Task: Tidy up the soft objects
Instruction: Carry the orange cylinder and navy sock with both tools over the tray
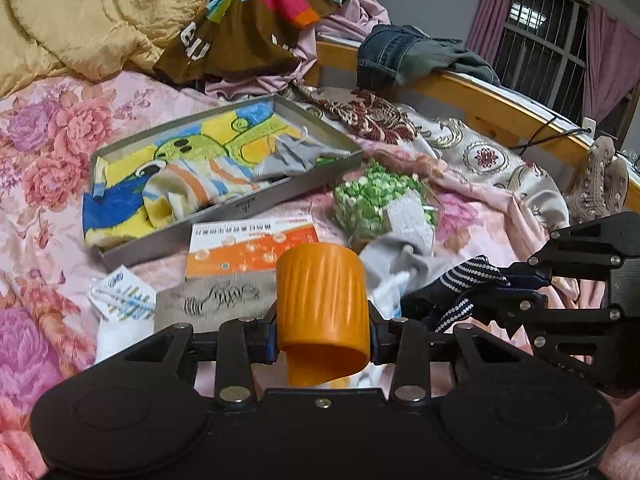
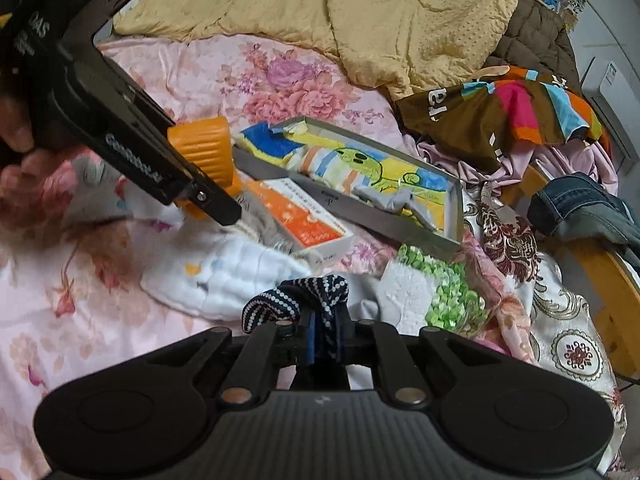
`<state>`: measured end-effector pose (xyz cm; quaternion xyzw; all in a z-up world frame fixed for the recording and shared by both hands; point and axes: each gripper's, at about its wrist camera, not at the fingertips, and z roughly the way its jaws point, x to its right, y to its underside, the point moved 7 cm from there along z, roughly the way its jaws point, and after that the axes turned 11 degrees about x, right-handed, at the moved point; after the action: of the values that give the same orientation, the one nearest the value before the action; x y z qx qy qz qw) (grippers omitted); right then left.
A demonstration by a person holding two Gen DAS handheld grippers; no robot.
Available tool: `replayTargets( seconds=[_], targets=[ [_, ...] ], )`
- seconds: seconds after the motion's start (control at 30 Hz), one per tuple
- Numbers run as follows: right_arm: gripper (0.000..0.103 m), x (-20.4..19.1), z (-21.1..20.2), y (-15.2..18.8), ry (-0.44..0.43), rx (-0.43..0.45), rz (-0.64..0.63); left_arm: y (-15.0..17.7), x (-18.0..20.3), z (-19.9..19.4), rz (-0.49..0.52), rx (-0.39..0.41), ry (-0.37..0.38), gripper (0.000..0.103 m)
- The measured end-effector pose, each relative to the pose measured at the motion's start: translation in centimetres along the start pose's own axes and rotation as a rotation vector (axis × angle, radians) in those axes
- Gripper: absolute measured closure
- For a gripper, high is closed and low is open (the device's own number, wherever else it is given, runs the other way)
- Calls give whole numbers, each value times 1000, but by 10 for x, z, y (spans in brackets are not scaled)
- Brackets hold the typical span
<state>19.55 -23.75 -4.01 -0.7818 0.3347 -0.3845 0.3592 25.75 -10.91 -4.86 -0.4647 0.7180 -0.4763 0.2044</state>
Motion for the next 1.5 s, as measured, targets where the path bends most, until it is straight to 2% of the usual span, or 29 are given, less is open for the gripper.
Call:
replayTargets(
  seconds=[0.07, 0.23, 0.37, 0.57, 0.7, 0.87, 1.03, 1.13, 1.2, 1.3, 1.5],
  targets=[
    [94, 4, 5, -12, -17, 2, 14, -6, -2, 4, -8, 15, -10, 62],
    [94, 15, 18, -42, -10, 52, -46, -22, -12, 17, -77, 13, -37, 62],
    [94, 36, 38, -67, 4, 97, -47, -39, -21, 25, -75, 27, -73, 62],
    [94, 84, 91, -106, 40, 170, 30, -73, -50, 53, -171, 31, -187, 62],
    [94, 124, 136, -121, 63, 211, 149, -99, -65, 88, -194, 42, -250, 62],
    [94, 170, 179, -106, 71, 171, 307, -120, -79, 136, -204, 24, -315, 61],
    [92, 187, 196, -72, 72, 92, 418, -124, -92, 173, -202, -21, -375, 61],
    [87, 187, 199, -57, 71, 55, 428, -120, -98, 192, -174, -58, -408, 59],
    [74, 184, 198, -51, 76, 35, 408, -114, -101, 201, -160, -94, -433, 57],
    [61, 181, 195, -46, 79, 31, 408, -107, -102, 207, -171, -119, -428, 50],
    [48, 181, 195, -46, 79, 35, 423, -100, -98, 210, -169, -126, -414, 36]
  ],
)
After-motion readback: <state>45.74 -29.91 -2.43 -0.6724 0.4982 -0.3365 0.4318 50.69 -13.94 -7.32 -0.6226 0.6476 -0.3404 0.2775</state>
